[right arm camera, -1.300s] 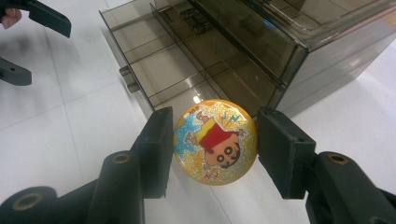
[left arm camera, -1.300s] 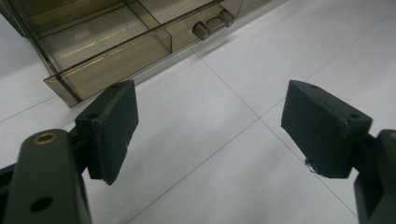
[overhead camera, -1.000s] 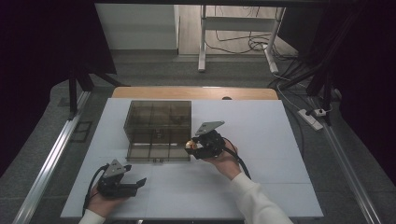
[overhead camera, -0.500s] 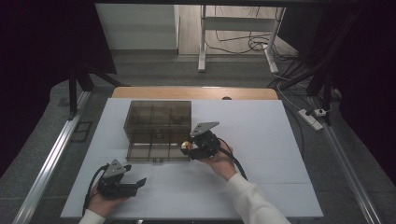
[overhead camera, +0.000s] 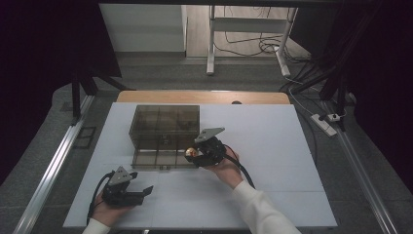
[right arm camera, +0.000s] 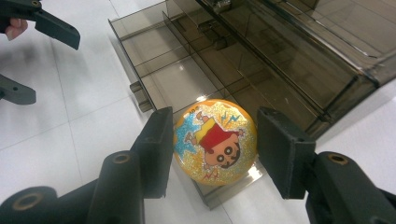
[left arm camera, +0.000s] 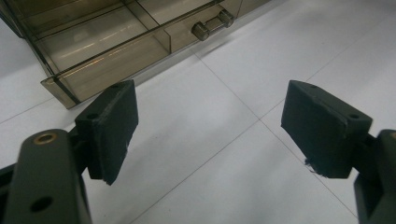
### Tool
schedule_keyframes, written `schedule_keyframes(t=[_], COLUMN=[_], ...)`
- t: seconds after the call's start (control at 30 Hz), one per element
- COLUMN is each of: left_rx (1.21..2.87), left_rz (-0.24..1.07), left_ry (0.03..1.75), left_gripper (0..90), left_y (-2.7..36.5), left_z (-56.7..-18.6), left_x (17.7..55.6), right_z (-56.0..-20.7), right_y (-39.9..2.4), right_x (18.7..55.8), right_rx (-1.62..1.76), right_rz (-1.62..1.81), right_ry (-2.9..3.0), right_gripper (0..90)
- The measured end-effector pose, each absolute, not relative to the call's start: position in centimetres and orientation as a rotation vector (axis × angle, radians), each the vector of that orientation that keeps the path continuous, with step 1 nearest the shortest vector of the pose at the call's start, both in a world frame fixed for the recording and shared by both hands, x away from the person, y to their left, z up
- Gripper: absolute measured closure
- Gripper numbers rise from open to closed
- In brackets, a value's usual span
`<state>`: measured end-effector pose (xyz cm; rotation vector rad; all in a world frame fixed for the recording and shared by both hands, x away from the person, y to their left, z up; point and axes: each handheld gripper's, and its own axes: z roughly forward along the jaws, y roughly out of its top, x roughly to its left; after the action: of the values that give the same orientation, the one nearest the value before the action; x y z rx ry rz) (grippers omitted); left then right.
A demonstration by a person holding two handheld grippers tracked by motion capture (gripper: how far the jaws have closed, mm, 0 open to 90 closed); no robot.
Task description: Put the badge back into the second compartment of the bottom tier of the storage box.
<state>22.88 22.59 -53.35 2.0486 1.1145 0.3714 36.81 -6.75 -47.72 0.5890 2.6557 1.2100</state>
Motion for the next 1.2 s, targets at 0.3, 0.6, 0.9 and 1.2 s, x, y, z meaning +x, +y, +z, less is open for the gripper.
schedule_keyframes(t=[0.3, 0.6, 0.9, 1.2], left_rx=[2.049, 2.048, 2.043, 2.042], left_rz=[0.371, 0.370, 0.373, 0.373], left_ry=[1.112, 1.114, 1.115, 1.117], left_gripper=[20.1, 20.1, 20.1, 20.1], left_y=[22.6, 22.6, 22.6, 22.7], left_z=[-53.4, -53.4, -53.4, -53.4], left_x=[22.9, 23.0, 23.0, 23.0], right_z=[-48.0, -48.3, -48.4, -48.8], right_y=[-5.9, -4.9, -4.1, -2.4], right_x=[36.9, 37.1, 37.4, 37.6], right_rx=[0.586, 0.588, 0.591, 0.572], right_rz=[1.217, 1.239, 1.246, 1.235], right_ry=[2.662, 2.663, 2.661, 2.671], right_gripper=[47.7, 47.6, 47.6, 47.6])
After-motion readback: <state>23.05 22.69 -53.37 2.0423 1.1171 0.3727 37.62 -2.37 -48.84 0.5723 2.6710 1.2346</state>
